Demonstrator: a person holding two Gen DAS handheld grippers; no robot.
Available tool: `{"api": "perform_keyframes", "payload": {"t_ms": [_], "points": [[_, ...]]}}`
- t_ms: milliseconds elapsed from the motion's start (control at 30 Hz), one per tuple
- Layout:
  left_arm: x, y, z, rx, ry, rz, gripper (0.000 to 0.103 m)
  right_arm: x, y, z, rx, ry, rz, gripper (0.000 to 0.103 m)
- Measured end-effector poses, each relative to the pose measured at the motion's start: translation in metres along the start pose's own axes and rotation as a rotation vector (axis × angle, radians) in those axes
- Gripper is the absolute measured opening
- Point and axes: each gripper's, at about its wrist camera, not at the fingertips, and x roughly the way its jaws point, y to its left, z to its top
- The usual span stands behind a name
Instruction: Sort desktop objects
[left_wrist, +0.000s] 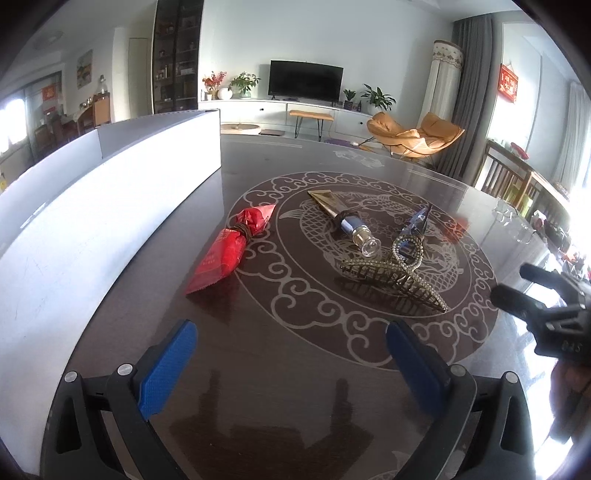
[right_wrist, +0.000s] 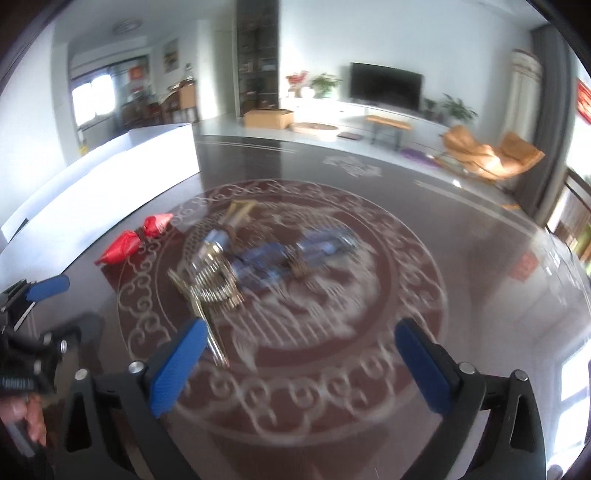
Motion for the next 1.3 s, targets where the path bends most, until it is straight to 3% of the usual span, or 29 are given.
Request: {"api": "perform_keyframes", "payload": {"t_ms": [367,700,1300], "points": [[-0.001,0.008,-0.001,-0.049,-0.007,-0.019,0.103,-0.025,-0.022,-0.069,0.02,0.145,-0.036,0.103],[0.0,0.046,-0.002,-0.258,0.0,-0.074,0.103,-0.019,-0.023,-0.075,0.02,0.169,-0.035,0.103],[0.018,0.017,-0.005,-0.125,0.065,-0.03,0.103,-0.021,-0.026,-0.075,0.019,0.17,-0.035,0.103]]}}
